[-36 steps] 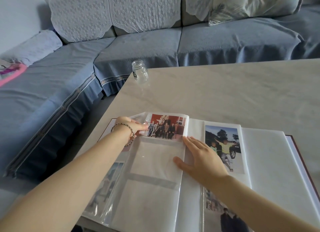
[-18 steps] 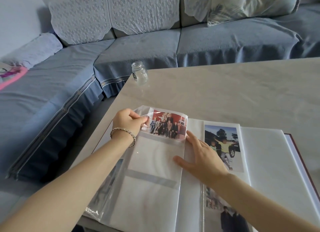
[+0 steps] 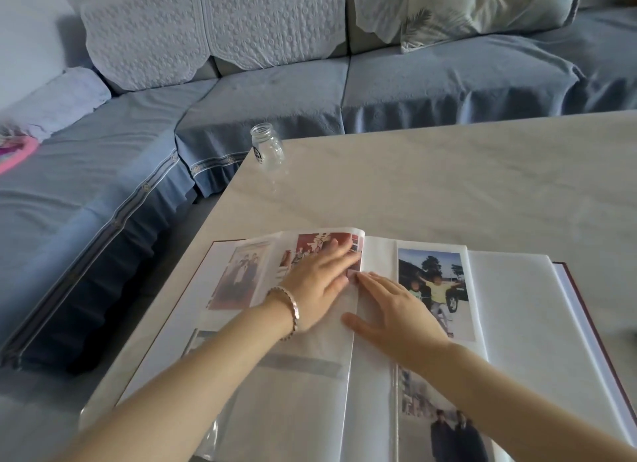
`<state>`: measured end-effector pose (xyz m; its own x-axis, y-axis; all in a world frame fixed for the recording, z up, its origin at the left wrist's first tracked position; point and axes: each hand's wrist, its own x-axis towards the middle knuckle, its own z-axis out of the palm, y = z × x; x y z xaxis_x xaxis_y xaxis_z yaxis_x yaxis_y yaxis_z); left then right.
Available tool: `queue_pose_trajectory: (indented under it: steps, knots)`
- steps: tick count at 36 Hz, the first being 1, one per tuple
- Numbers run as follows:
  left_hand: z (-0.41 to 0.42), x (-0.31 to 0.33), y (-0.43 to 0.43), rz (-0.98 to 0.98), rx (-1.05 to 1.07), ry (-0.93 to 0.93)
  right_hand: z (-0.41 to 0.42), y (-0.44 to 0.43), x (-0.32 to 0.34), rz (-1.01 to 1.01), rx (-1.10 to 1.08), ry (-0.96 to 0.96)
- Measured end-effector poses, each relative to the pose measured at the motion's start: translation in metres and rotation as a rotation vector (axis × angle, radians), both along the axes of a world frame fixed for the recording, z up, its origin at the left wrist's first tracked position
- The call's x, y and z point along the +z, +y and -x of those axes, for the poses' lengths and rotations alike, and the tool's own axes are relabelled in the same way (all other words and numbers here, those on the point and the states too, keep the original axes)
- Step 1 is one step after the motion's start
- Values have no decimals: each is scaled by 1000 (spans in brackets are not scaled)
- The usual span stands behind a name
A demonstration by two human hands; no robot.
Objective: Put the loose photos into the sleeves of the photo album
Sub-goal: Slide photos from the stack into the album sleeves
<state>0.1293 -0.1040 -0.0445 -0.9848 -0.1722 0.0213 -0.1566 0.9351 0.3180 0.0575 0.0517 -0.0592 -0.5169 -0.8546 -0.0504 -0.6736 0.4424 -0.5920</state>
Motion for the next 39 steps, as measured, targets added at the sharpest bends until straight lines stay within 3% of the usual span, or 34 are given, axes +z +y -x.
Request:
queue_pose_trajectory:
  steps: [3,7,10,15,20,23,31,35,39]
  knots:
    - [-2,-14,-2,129,7,-169,2,0,-3,-3,12,5]
    - [-7,-19,-22,-27,238,-250,3,0,-6,5,25,22]
    - [-11,-17,-33,0,347,-339,3,1,-5,7,39,24]
    - [1,9,-14,137,510,-264,3,8,7,44,90,9]
    - [11,22,31,60,366,-50,16,48,14,83,79,48]
    - [20,28,65,26,232,-14,31,87,15,64,20,86]
    - [46,25,140,-129,66,-92,75,222,1,-41,-466,209]
    - [54,20,159,-94,23,-130,86,266,-4,-370,-575,198]
    - [57,17,171,-81,7,-103,86,285,-12,-449,-569,213]
